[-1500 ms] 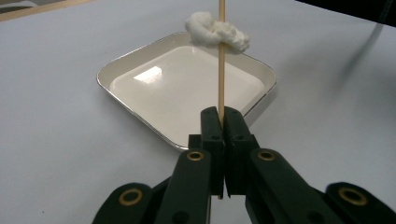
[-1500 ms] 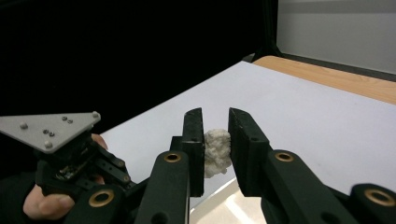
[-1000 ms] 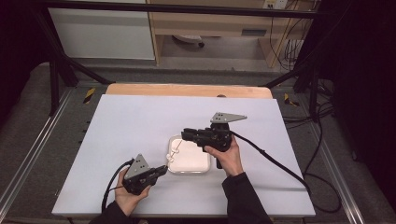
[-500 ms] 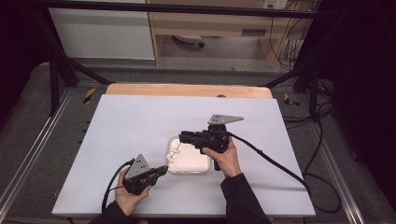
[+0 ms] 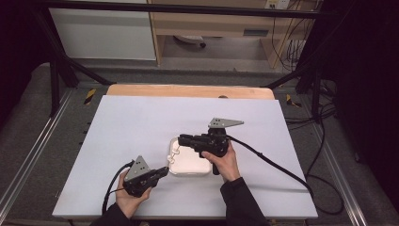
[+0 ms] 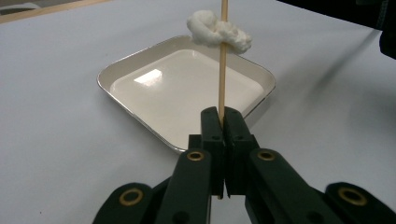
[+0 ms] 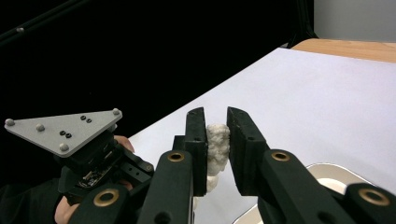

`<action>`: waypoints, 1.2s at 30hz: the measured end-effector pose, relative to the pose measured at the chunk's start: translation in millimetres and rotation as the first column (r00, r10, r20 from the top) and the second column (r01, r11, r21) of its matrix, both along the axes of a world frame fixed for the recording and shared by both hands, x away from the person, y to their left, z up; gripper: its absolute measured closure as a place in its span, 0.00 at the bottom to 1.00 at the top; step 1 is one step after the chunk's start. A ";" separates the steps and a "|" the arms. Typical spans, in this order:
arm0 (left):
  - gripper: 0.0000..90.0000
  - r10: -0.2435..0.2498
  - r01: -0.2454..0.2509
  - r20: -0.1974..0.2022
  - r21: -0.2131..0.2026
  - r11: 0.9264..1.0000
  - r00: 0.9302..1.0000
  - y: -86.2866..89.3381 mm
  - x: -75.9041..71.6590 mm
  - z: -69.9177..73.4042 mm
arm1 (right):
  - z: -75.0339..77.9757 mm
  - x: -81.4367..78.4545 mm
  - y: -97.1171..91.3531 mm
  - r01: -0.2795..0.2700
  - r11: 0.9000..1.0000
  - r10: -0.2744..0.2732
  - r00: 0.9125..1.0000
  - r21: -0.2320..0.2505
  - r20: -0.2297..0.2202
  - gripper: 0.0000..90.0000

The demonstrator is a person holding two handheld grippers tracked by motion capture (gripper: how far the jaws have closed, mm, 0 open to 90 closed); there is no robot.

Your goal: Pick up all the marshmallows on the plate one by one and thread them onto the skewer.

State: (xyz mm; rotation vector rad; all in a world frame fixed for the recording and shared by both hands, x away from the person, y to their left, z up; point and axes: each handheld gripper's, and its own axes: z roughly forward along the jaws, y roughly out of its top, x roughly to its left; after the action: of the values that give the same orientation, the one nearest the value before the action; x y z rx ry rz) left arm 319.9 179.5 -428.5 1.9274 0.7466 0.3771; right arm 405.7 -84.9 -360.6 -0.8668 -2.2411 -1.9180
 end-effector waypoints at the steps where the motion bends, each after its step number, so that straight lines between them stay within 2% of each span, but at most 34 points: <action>1: 0.99 -0.001 0.001 -0.001 0.003 1.000 1.000 -0.1 0.0 -0.2 | -0.6 -0.3 0.4 -0.001 1.000 0.001 1.000 0.002 0.003 0.88; 24: 0.99 -0.001 0.001 -0.006 0.027 1.000 1.000 -1.5 0.2 -2.3 | -8.9 -7.0 6.6 -0.012 1.000 0.011 1.000 0.018 0.015 0.89; 36: 0.99 0.000 0.001 -0.004 0.056 0.998 1.000 -3.1 0.3 -3.2 | -11.8 -9.7 7.5 -0.022 1.000 0.022 0.999 -0.005 0.029 0.89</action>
State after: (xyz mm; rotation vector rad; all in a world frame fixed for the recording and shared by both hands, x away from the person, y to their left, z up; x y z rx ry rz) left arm 320.3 176.3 -431.7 1.9815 0.7452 0.3975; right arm 396.0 -77.5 -372.4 -0.8167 -2.2617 -1.9291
